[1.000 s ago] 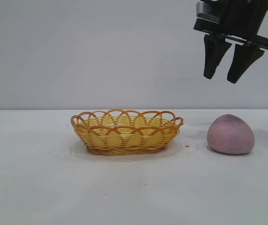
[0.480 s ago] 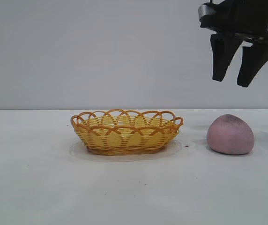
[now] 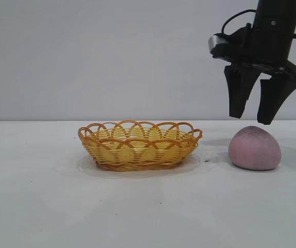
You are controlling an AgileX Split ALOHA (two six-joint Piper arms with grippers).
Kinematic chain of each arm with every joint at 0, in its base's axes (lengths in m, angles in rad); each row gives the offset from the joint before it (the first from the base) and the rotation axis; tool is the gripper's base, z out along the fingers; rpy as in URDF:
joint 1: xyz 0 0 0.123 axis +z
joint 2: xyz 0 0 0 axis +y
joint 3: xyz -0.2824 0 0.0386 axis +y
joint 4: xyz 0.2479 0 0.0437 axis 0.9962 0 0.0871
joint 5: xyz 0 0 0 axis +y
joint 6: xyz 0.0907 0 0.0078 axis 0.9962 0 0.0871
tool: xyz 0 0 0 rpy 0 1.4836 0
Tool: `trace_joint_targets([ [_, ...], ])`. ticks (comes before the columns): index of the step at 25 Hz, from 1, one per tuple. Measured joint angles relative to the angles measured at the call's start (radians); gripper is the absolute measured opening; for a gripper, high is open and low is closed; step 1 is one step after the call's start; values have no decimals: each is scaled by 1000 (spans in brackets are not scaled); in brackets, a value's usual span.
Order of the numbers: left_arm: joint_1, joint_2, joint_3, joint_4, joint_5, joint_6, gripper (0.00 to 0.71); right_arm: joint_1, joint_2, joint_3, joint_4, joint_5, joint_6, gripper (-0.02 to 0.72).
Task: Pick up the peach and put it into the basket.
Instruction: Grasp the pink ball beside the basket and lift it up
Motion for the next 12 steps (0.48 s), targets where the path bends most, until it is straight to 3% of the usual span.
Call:
trace_joint_targets([
  [12, 0, 0, 0, 0, 0, 0, 396, 33, 32, 0, -84, 0, 101, 407],
])
